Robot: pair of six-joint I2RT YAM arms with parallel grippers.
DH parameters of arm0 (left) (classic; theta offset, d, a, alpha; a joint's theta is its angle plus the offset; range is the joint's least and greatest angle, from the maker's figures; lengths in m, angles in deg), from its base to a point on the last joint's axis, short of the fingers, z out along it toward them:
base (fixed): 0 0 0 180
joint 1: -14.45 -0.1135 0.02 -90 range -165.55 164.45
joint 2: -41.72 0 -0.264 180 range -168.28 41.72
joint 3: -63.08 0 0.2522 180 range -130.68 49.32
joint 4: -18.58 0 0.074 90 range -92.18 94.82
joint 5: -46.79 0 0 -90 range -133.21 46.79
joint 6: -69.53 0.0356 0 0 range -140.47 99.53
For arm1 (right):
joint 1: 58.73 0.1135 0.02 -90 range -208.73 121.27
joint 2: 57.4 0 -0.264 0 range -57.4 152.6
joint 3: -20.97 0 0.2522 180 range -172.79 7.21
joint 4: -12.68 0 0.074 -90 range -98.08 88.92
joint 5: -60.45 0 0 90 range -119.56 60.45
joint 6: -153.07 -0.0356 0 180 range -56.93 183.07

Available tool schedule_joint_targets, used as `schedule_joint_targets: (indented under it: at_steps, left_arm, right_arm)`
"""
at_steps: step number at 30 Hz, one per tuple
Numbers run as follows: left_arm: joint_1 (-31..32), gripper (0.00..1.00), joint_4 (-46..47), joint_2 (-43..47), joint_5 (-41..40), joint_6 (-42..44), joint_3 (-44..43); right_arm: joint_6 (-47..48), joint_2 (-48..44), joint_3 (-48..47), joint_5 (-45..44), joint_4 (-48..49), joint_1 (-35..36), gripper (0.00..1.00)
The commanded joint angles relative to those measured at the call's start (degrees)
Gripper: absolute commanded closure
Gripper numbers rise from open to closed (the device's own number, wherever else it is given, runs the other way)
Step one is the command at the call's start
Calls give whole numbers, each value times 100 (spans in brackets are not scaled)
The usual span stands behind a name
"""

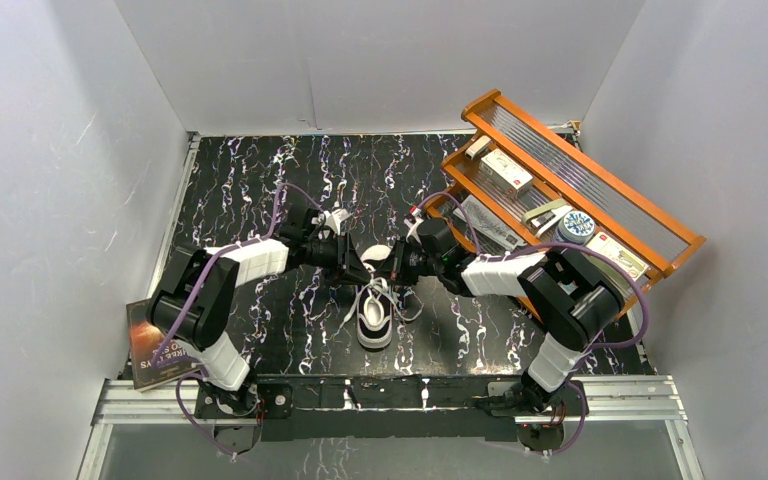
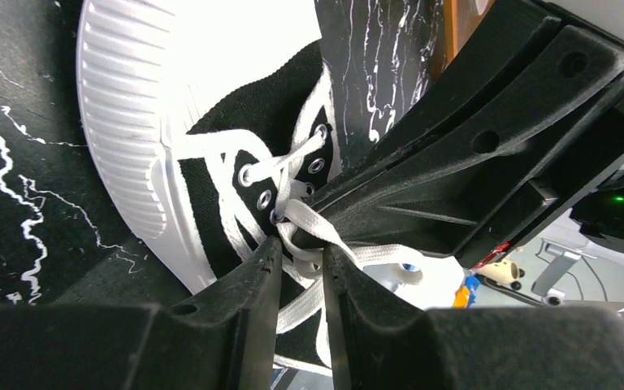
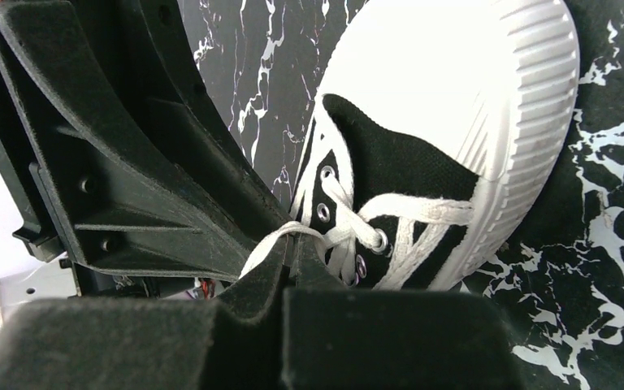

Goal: Tie the shoes

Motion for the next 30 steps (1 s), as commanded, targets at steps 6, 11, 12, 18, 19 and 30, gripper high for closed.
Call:
schedule_joint_targets:
  at_steps: [6, 11, 12, 18, 19, 30]
  left_arm:
    - [91, 85, 1393, 282, 296, -1064, 564]
    - [98, 100, 1181, 439, 34, -767, 471]
    - [97, 100, 1075, 482, -16, -655, 432]
    - [102, 100, 948, 795, -117, -340, 553]
    - [97, 100, 985, 884, -145, -332, 609]
    - [97, 100, 1338, 1233, -354, -341, 930]
  right_arm:
    - [-135, -238, 186, 122, 631, 13, 100]
    - [-104, -292, 220, 178, 675, 15, 100]
    - [-44, -324, 211, 186, 635, 16, 100]
    - [720, -721, 18, 177, -592, 14, 100]
    - [892, -805, -55, 104, -904, 18, 99]
    - [2335, -1428, -481, -302, -2722, -138, 66]
